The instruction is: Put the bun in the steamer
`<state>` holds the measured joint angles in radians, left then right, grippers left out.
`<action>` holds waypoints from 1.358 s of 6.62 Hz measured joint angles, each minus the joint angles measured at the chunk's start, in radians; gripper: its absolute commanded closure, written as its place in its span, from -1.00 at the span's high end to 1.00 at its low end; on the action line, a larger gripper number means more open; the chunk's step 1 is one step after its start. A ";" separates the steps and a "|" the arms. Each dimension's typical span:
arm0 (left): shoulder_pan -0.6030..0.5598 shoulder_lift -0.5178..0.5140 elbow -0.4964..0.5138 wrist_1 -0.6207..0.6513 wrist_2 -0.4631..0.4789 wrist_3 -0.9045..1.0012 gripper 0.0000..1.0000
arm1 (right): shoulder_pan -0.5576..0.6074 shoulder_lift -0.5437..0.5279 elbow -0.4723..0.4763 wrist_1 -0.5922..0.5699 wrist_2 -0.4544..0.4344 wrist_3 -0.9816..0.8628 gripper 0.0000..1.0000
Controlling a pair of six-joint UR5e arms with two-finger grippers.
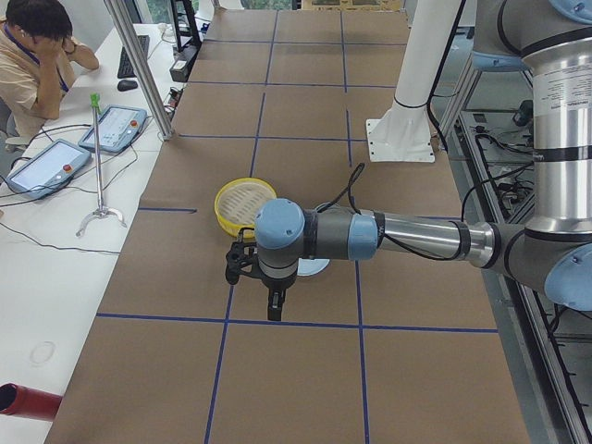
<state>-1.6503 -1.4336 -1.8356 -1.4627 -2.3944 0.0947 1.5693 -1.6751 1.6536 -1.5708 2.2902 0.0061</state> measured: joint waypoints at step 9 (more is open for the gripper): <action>0.301 0.000 0.088 -0.478 -0.011 -0.444 1.00 | 0.000 0.000 0.000 0.000 0.000 0.000 1.00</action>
<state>-1.3495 -1.4337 -1.7472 -1.9410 -2.4054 -0.3488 1.5693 -1.6751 1.6536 -1.5708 2.2902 0.0061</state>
